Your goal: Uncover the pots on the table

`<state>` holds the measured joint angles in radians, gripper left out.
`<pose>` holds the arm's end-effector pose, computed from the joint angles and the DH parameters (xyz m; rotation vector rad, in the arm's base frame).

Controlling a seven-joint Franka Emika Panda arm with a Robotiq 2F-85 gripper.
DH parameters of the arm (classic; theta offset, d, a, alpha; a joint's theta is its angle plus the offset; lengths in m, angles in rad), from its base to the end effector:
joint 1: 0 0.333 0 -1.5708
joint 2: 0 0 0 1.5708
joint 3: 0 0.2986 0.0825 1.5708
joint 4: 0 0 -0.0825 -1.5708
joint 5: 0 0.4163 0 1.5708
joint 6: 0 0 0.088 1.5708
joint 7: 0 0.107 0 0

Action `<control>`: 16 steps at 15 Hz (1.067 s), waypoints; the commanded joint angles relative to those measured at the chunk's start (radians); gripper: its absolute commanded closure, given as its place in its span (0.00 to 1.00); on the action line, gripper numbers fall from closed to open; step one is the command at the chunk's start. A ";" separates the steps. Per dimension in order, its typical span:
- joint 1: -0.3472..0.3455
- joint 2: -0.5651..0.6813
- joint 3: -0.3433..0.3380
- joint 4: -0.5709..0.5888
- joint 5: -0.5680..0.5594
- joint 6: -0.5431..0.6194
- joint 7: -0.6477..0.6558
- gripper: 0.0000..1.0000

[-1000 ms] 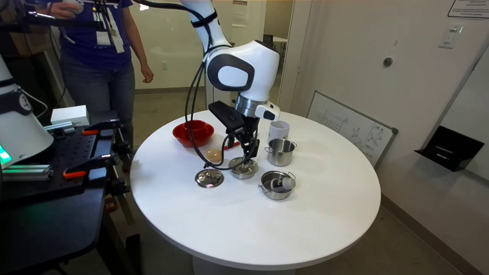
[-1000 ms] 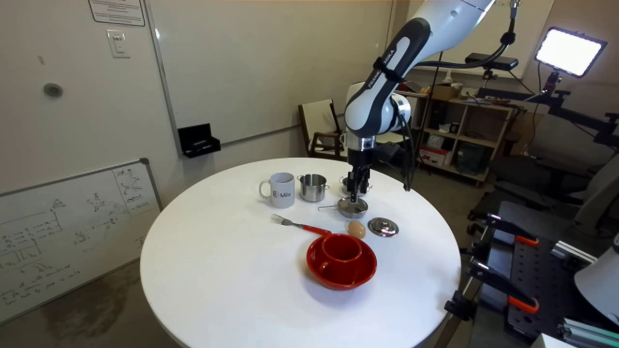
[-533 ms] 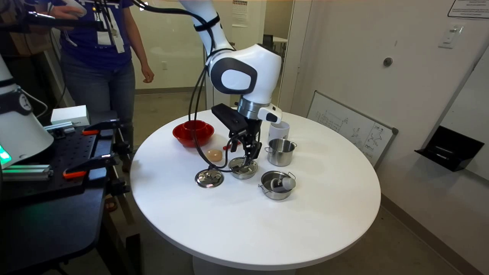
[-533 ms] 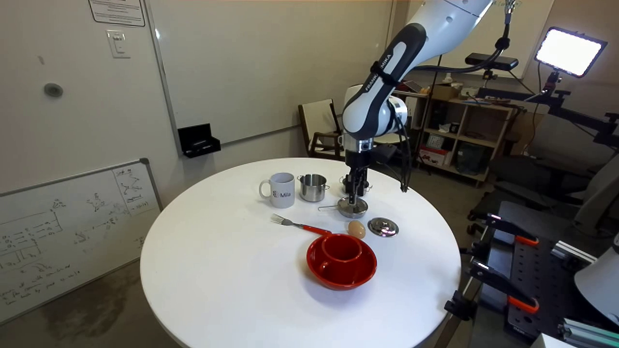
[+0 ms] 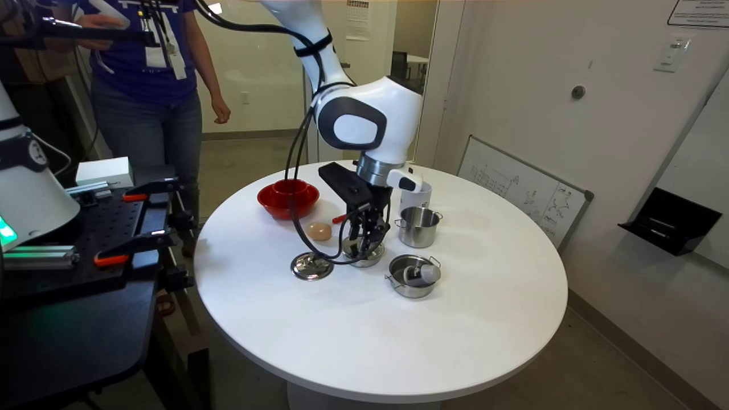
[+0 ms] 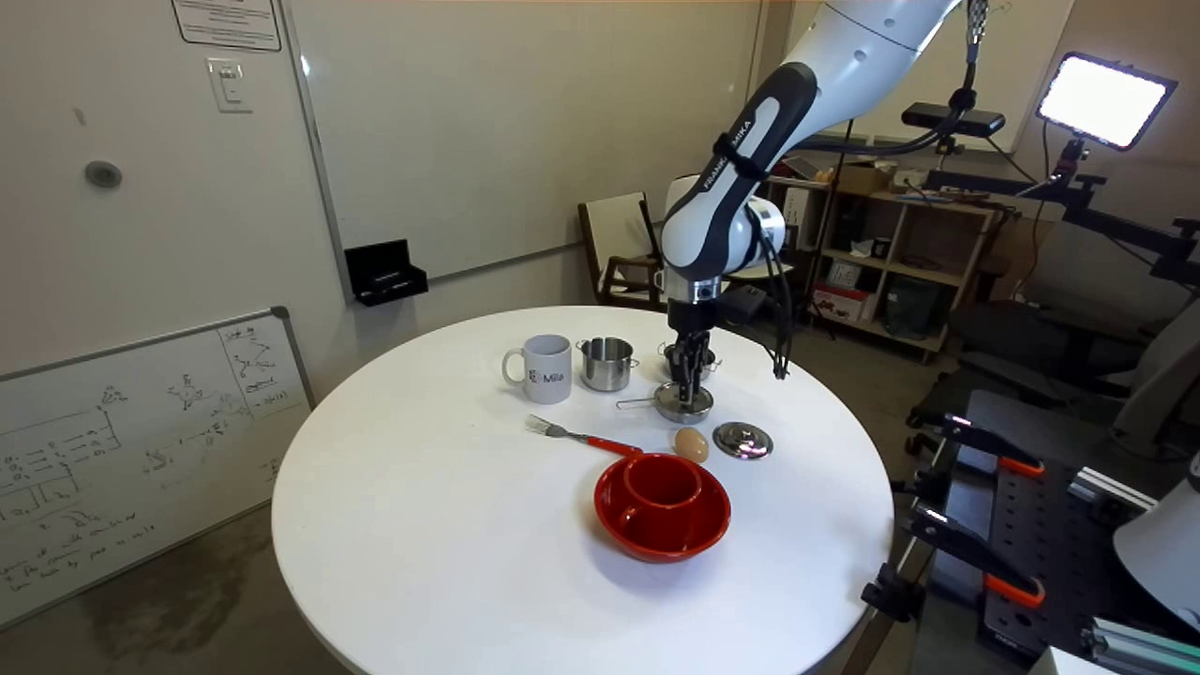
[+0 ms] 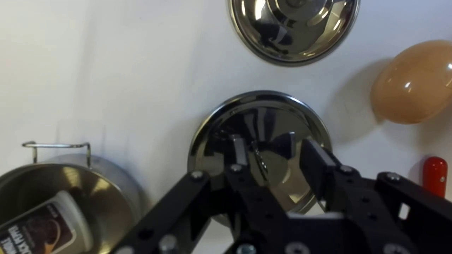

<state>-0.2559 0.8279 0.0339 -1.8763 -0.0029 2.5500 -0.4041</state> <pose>0.5831 -0.1301 0.0131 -3.0520 -0.2686 0.2130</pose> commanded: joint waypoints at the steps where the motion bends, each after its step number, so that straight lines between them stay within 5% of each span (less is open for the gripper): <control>1: -0.009 0.028 0.004 0.041 -0.011 -0.014 -0.012 0.80; 2: -0.009 0.028 0.003 0.043 -0.011 -0.015 -0.010 0.95; 3: -0.010 0.029 0.003 0.044 -0.011 -0.014 -0.010 0.99; 16: 0.018 -0.029 -0.024 0.002 -0.039 -0.021 0.011 1.00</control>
<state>-0.2581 0.8350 0.0299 -1.8555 -0.0064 2.5484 -0.4042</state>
